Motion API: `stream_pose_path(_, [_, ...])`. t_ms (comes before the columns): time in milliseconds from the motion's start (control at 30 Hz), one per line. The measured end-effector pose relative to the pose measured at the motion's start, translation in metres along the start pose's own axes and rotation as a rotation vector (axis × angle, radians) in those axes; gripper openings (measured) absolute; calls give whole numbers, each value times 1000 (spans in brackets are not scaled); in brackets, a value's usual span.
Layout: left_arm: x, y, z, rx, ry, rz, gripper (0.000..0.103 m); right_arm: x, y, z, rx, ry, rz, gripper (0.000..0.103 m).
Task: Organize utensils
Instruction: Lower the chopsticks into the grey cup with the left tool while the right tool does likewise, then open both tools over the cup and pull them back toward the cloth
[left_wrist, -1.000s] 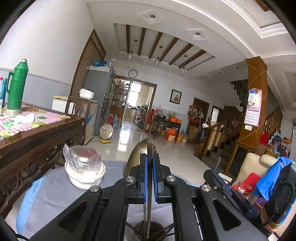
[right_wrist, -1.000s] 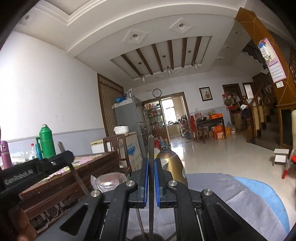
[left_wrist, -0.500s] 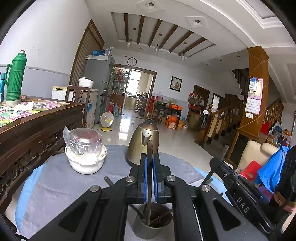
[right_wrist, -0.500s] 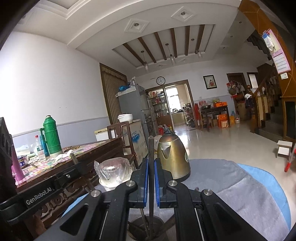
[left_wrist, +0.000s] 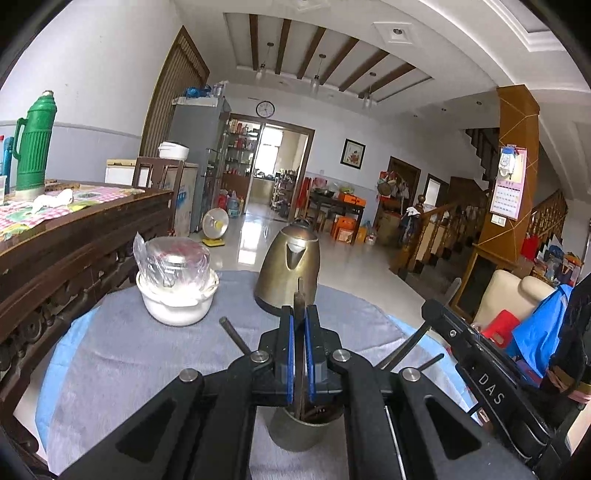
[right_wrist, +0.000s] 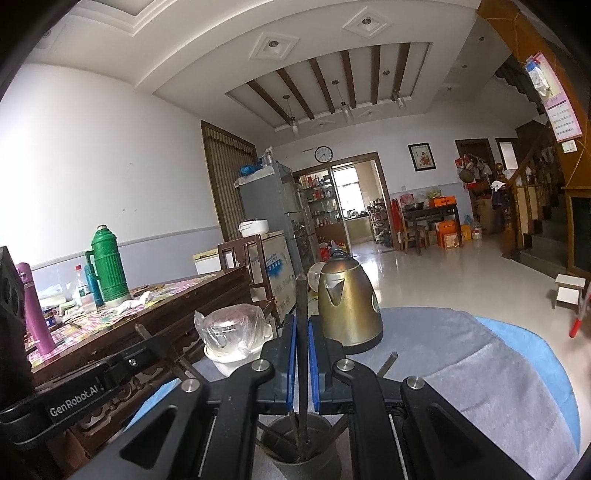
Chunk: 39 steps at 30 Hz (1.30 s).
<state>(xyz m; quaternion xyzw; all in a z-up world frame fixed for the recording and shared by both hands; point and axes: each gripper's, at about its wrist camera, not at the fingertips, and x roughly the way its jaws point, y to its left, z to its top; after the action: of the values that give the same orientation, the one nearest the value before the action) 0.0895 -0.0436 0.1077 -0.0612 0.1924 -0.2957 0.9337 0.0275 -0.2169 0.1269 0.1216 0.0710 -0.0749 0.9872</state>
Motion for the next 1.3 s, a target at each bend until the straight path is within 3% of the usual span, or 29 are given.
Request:
stream_pose_path(333, [3, 13, -13, -38, 63, 20, 9, -3, -4, -4, 25, 24, 12, 9])
stream_pose_path(400, [4, 17, -16, -51, 78, 24, 18, -4, -6, -4, 34, 32, 12, 9])
stream_pose_path(467, [2, 20, -19, -59, 90, 35, 35, -6, -8, -6, 44, 37, 13, 9])
stream_pose_path(600, [-3, 22, -28, -39, 101, 62, 48, -12, -9, -11, 54, 38, 15, 9])
stream_pose_path(767, [-10, 24, -40, -20, 133, 87, 57, -26, -10, -13, 55, 19, 20, 9])
stream_pose_path(1100, [-15, 18, -63, -14, 238, 120, 62, -34, -10, -34, 48, 89, 25, 9])
stream_pose_path(1300, [-22, 9, -67, 26, 255, 140, 68, -34, -19, -54, 77, 157, 24, 9])
